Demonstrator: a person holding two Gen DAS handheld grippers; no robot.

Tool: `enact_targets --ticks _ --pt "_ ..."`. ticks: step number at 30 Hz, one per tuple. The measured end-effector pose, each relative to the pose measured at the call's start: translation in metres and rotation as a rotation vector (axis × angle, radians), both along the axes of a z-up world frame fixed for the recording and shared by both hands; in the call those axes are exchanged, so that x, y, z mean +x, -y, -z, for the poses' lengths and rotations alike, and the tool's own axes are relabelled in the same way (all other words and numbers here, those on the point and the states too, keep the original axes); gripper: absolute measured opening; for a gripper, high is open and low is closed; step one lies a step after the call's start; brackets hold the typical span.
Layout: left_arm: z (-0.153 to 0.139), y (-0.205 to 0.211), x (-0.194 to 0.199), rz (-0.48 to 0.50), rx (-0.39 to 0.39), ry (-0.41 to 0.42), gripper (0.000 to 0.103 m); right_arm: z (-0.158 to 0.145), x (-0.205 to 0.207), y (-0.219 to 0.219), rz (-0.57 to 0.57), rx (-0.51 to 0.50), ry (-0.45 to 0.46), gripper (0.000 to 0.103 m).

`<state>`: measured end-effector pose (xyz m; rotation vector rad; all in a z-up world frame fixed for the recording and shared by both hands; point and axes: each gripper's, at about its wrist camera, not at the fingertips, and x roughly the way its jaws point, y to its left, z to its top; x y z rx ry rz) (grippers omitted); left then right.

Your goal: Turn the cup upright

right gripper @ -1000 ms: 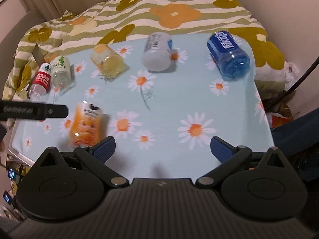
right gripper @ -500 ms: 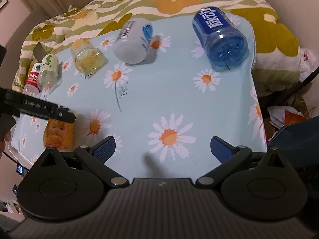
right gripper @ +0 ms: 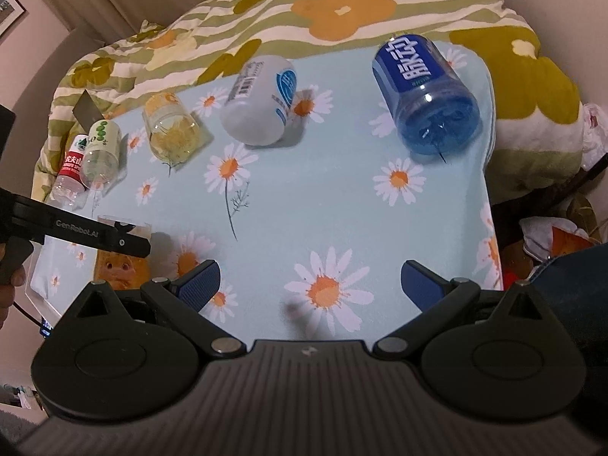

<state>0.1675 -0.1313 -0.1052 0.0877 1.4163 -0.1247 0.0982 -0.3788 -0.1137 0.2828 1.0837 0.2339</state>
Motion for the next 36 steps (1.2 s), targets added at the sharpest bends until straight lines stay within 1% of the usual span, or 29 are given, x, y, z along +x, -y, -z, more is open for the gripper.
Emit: enact_targets --ticks 2,5,7,9,13,15,17,19,22,27,32,36 --pt "-0.009 -0.001 -0.004 0.002 -0.012 0.036 0.056 -0.005 -0.001 -0.003 -0.004 -0.003 0.013 0.103" --pt "-0.022 -0.007 -0.011 -0.023 -0.052 0.103 0.056 -0.013 -0.002 -0.008 -0.02 -0.014 0.037 0.103" --pt "-0.029 -0.014 -0.017 -0.042 -0.074 0.172 0.056 -0.017 -0.002 -0.014 -0.032 -0.022 0.048 0.103" --pt "-0.031 -0.016 -0.027 -0.038 -0.078 0.268 0.057 -0.018 -0.003 -0.02 -0.043 -0.027 0.059 0.103" --pt "-0.028 -0.022 -0.048 -0.036 -0.084 0.456 0.057 -0.015 -0.002 -0.035 -0.062 -0.051 0.078 0.103" --pt "-0.023 -0.025 -0.058 -0.041 -0.089 0.535 0.057 -0.012 -0.001 -0.042 -0.068 -0.063 0.086 0.103" --pt "-0.017 -0.029 -0.065 -0.052 -0.097 0.598 0.057 -0.007 -0.001 -0.048 -0.066 -0.067 0.091 0.103" --pt "-0.011 -0.031 -0.07 -0.062 -0.109 0.643 0.057 -0.002 -0.001 -0.054 -0.064 -0.069 0.092 0.103" --pt "0.0 -0.033 -0.073 -0.063 -0.125 0.683 0.057 0.005 -0.002 -0.061 -0.064 -0.076 0.091 0.103" --pt "0.01 -0.033 -0.08 -0.042 -0.11 0.723 0.058 0.01 -0.005 -0.071 -0.097 -0.095 0.103 0.103" --pt "0.01 -0.026 -0.083 -0.005 -0.073 0.719 0.059 0.011 -0.007 -0.074 -0.102 -0.097 0.1 0.103" --pt "0.01 -0.027 -0.081 0.01 -0.069 0.699 0.059 0.009 -0.008 -0.075 -0.1 -0.099 0.107 0.103"
